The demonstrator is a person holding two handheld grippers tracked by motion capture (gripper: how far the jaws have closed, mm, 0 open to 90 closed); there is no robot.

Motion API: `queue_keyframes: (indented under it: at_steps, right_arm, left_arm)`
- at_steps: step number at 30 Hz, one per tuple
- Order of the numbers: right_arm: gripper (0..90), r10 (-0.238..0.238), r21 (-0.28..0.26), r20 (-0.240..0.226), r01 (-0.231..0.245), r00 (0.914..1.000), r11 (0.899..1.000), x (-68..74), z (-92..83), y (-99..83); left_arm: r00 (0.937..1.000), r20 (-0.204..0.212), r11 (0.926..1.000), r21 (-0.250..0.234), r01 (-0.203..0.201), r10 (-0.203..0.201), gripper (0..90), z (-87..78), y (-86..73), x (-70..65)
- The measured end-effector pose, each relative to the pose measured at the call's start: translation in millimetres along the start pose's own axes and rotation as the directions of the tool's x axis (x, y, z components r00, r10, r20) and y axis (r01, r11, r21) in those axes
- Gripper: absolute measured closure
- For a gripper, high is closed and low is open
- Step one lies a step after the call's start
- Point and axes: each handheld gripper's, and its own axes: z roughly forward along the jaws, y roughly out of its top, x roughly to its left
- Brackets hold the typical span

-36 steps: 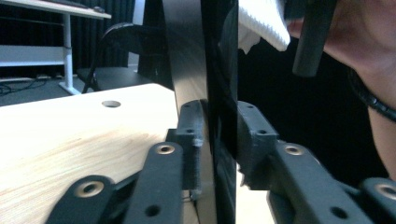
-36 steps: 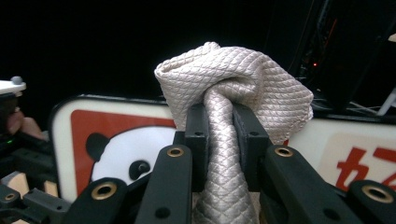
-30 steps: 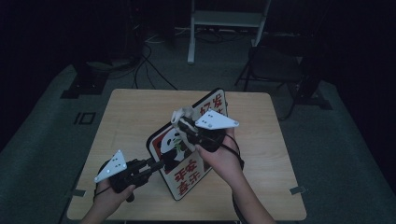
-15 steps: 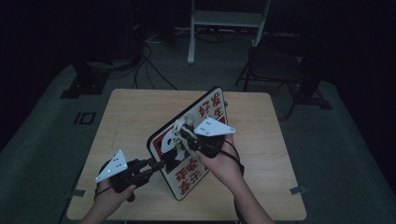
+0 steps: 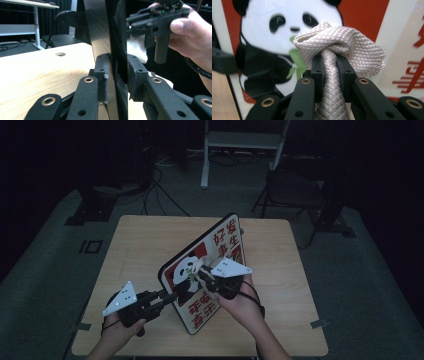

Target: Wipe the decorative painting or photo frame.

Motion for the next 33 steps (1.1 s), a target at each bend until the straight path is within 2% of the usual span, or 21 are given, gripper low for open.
queue_keyframes:
  at_steps: [14, 22, 33]
  right_arm:
    - [78.2, 0.024, 0.060, -0.002, -0.024, 0.9997, 0.998, 1.6, 4.1, -31.4]
    - [78.2, 0.050, 0.130, -0.010, -0.048, 0.9987, 0.990, 2.5, 8.6, -58.9]
    - [78.2, 0.066, 0.184, -0.010, -0.063, 0.9978, 0.981, 2.6, 12.9, -81.9]
  left_arm:
    - [1.0000, -0.003, 1.0000, 0.003, -0.005, 0.005, 73.5, 0.3, 0.2, -1.2]
    - [1.0000, -0.003, 1.0000, 0.003, -0.008, 0.008, 73.5, 0.5, 0.2, -1.4]
    - [1.0000, -0.001, 1.0000, 0.003, -0.008, 0.008, 73.5, 0.8, 0.3, -1.5]
